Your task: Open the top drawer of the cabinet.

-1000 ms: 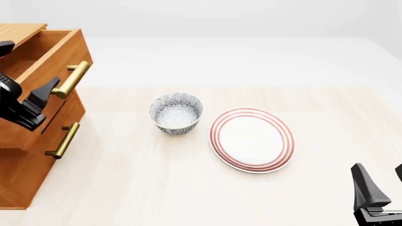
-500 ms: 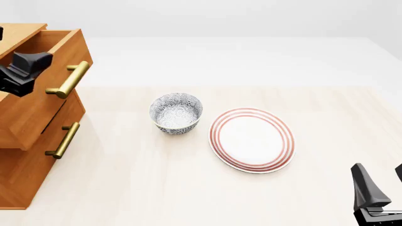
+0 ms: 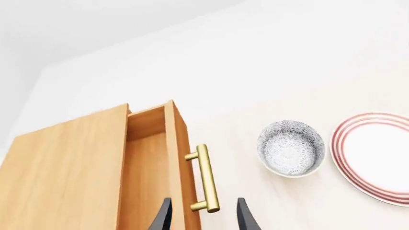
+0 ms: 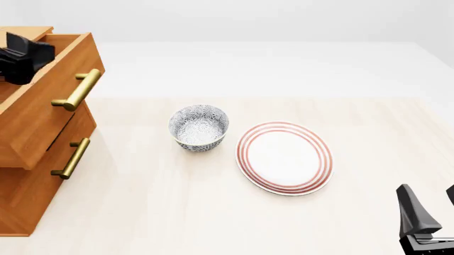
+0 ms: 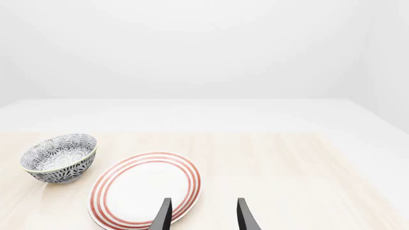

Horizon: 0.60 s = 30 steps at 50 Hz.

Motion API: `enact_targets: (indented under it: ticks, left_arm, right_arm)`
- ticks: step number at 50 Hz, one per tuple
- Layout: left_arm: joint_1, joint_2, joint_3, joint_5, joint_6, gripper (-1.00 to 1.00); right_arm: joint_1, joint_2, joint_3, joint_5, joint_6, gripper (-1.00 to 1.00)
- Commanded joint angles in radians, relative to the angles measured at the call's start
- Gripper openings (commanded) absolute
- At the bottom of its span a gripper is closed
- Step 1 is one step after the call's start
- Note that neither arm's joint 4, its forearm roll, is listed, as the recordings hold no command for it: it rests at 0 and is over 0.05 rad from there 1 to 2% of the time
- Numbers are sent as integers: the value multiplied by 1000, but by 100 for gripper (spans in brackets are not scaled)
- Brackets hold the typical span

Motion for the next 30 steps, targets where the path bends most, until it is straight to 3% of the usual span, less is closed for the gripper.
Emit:
enact_targets:
  ticks: [1,2,4,10,30]
  left_arm:
    - [46,-92,-56,115,-88,100]
    - [-2,-65,-63,109,-86,100]
    - [35,-21,-50,77,-97,100]
    - [33,42,-49,89,-148,100]
    - [71,81,-53,101,-176,100]
  right_arm:
    - [0,0,0,0,0,100]
    - [0,0,0,0,0,100]
    - [0,0,0,0,0,100]
    - [0,-1,0,0,0,100]
    - [0,0,0,-1,0,100]
